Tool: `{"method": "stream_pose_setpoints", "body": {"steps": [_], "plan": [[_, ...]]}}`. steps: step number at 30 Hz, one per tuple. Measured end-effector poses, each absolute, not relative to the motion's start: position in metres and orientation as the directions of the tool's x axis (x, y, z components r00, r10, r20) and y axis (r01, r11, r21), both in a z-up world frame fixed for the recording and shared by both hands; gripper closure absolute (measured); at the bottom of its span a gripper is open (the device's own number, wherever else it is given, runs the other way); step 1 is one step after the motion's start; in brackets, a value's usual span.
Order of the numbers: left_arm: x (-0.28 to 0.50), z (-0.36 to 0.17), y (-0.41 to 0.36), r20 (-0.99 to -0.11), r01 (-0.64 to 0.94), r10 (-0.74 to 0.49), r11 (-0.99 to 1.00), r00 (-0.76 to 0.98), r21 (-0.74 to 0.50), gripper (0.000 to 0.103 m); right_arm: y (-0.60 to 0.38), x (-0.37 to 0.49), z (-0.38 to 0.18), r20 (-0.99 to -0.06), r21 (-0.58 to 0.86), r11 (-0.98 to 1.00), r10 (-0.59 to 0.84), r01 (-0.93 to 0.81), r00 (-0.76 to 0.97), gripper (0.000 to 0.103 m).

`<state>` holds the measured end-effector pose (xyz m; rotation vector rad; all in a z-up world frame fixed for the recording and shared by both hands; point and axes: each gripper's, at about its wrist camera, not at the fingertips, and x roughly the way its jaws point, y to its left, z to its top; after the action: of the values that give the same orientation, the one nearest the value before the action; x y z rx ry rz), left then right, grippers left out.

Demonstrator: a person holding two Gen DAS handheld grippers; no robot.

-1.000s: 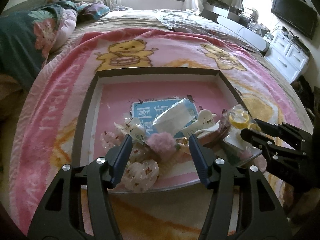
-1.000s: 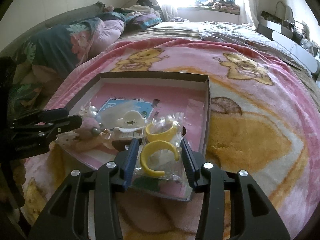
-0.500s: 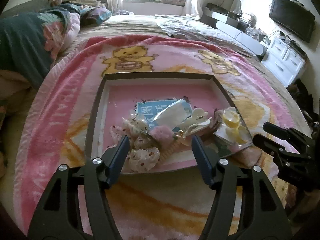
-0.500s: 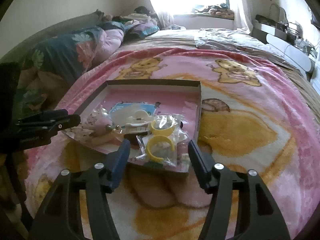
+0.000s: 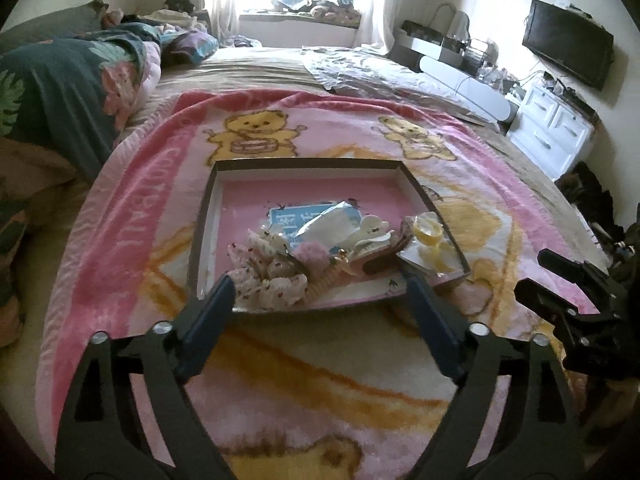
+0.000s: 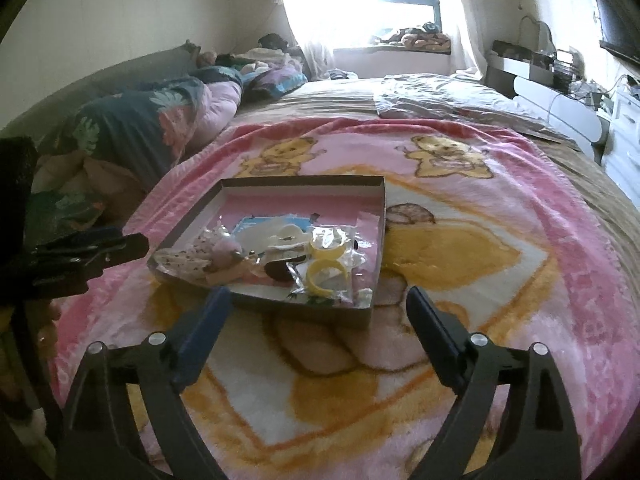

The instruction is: Organize jewelry

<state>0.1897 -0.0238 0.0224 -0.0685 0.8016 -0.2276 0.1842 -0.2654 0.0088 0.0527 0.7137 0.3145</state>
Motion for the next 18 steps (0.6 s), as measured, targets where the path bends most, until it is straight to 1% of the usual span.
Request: {"method": "stream_pose_setpoints", "body": {"steps": [1, 2, 10, 18], "plan": [[0.185, 0.024, -0.023, -0.701, 0.175, -0.228, 0.973, 0.676, -0.148, 0.01, -0.266, 0.179, 0.011, -0.63, 0.157, 0.952, 0.301, -0.261, 0.716, 0.007], [0.18, 0.026, -0.023, -0.698, 0.172, -0.224, 0.974, 0.68, -0.145, 0.009, -0.266, 0.175, 0.012, -0.625, 0.159, 0.952, 0.301, -0.26, 0.72, 0.006], [0.141, 0.03, -0.015, -0.682, 0.156, -0.193, 0.981, 0.705, -0.116, 0.009, -0.264, 0.143, 0.024, -0.599, 0.156, 0.952, 0.303, -0.263, 0.742, 0.005], [0.108, 0.011, -0.006, -0.695, 0.126, -0.16, 0.987, 0.701, -0.1, 0.009, -0.259, 0.115, 0.015, -0.597, 0.131, 0.959, 0.279, -0.252, 0.752, 0.004]]}}
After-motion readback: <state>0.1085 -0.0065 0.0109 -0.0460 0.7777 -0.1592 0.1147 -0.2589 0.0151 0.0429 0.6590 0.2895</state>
